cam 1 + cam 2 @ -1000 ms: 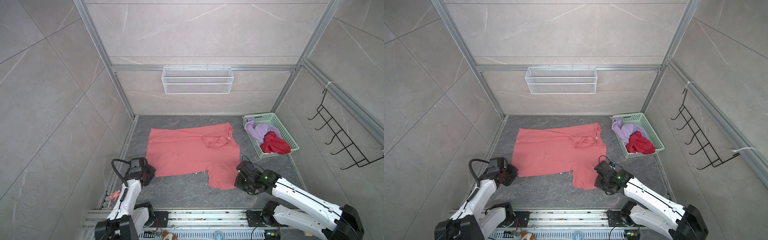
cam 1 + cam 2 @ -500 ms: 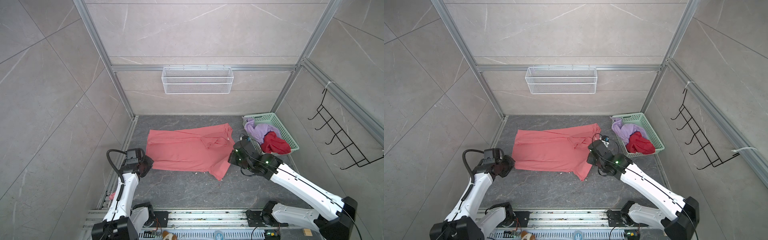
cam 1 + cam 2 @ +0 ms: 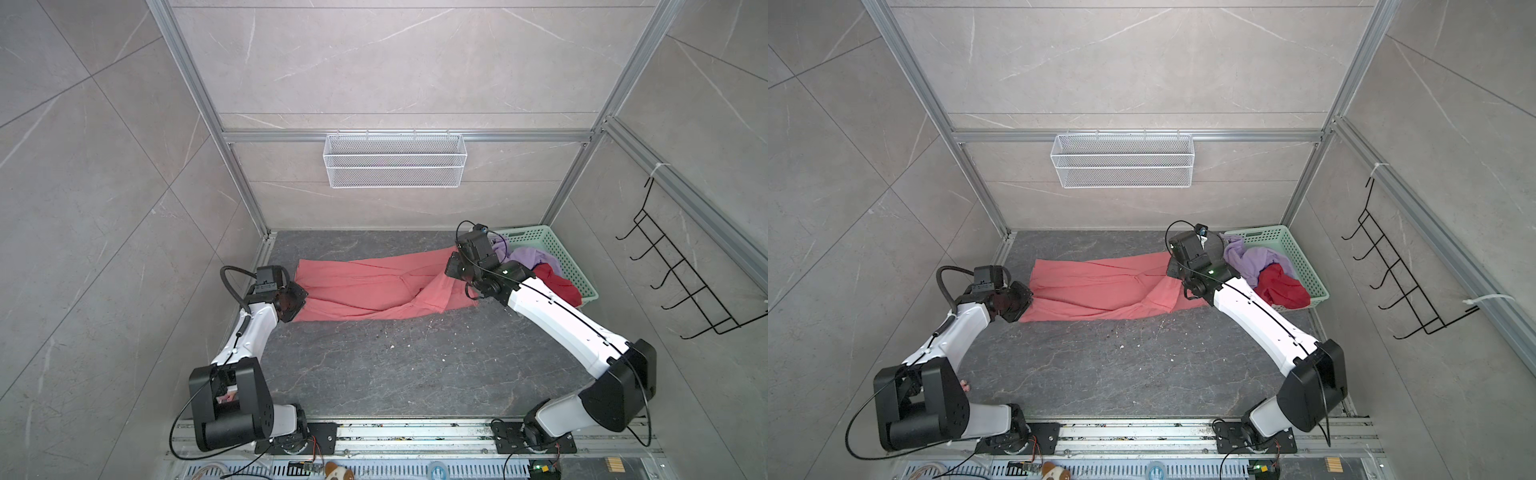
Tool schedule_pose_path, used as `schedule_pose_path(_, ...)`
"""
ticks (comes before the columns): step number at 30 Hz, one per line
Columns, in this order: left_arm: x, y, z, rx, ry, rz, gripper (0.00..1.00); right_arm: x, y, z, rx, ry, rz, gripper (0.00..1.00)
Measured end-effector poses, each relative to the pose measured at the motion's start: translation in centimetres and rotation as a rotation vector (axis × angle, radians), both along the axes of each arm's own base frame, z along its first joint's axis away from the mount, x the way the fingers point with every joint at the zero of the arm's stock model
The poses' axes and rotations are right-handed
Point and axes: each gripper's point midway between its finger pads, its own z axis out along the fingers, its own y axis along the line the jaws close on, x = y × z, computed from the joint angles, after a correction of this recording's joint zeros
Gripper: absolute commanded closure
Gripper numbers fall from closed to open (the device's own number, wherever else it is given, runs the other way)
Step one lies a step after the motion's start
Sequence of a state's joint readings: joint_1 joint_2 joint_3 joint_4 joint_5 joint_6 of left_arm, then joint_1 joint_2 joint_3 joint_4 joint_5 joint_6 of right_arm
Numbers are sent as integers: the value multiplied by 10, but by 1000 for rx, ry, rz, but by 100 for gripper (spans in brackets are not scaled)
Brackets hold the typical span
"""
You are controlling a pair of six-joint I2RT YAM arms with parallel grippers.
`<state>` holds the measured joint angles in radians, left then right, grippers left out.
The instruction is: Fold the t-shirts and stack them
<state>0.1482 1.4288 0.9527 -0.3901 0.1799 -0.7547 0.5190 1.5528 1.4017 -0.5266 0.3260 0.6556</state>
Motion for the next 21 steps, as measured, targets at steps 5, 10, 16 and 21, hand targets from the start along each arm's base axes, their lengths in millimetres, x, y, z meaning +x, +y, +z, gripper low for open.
schedule_pose_path(5,28,1,-11,-7,22,-19,100,34,-7,-29,5,63,-25,100)
schedule_pose_path(10,52,4,-20,-4,39,-33,100,64,-6,-45,31,90,-31,100)
schedule_pose_path(16,69,6,-39,-5,77,-38,100,84,-9,-53,46,99,-45,100)
schedule_pose_path(21,73,7,-47,-7,95,-38,100,90,-19,-54,53,100,-67,100)
